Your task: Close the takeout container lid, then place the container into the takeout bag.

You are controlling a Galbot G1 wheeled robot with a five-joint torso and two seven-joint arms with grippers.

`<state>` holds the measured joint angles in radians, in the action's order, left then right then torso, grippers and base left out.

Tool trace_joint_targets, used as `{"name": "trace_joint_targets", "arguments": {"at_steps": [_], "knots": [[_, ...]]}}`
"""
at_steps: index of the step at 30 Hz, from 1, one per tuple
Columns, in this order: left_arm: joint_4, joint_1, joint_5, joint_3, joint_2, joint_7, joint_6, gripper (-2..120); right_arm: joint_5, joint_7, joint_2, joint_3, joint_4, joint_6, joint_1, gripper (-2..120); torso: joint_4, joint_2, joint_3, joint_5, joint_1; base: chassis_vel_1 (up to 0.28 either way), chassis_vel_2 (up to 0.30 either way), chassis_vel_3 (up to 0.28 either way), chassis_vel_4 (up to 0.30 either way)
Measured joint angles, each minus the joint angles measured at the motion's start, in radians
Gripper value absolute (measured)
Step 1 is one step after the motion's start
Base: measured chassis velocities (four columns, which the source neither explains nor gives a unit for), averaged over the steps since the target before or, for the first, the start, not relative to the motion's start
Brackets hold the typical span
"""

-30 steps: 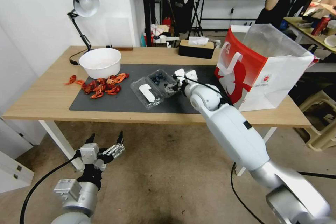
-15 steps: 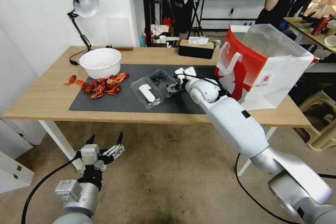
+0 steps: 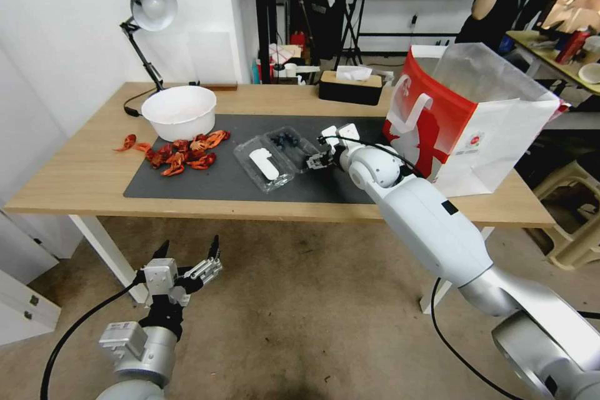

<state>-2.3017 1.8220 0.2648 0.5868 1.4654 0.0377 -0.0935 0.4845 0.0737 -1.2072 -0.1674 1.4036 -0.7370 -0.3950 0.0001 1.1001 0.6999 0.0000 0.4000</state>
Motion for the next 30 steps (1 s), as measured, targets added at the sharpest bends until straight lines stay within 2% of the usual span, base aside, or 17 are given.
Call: {"name": "trace_joint_targets", "arguments": {"at_steps": [25, 30], "knots": [[0.013, 0.001, -0.005, -0.003, -0.008, 0.010, 0.029, 100, 0.144, 0.163, 0.084, -0.046, 0.152, 0.001, -0.052, 100, -0.0001, 0.000, 0.000, 0.0000, 0.000, 0.000, 0.000, 0.000, 0.000], [0.017, 0.004, -0.011, -0.004, -0.006, 0.010, 0.036, 100, 0.165, 0.170, 0.106, -0.053, 0.177, 0.001, -0.052, 100, -0.0002, 0.000, 0.000, 0.0000, 0.000, 0.000, 0.000, 0.000, 0.000]]}}
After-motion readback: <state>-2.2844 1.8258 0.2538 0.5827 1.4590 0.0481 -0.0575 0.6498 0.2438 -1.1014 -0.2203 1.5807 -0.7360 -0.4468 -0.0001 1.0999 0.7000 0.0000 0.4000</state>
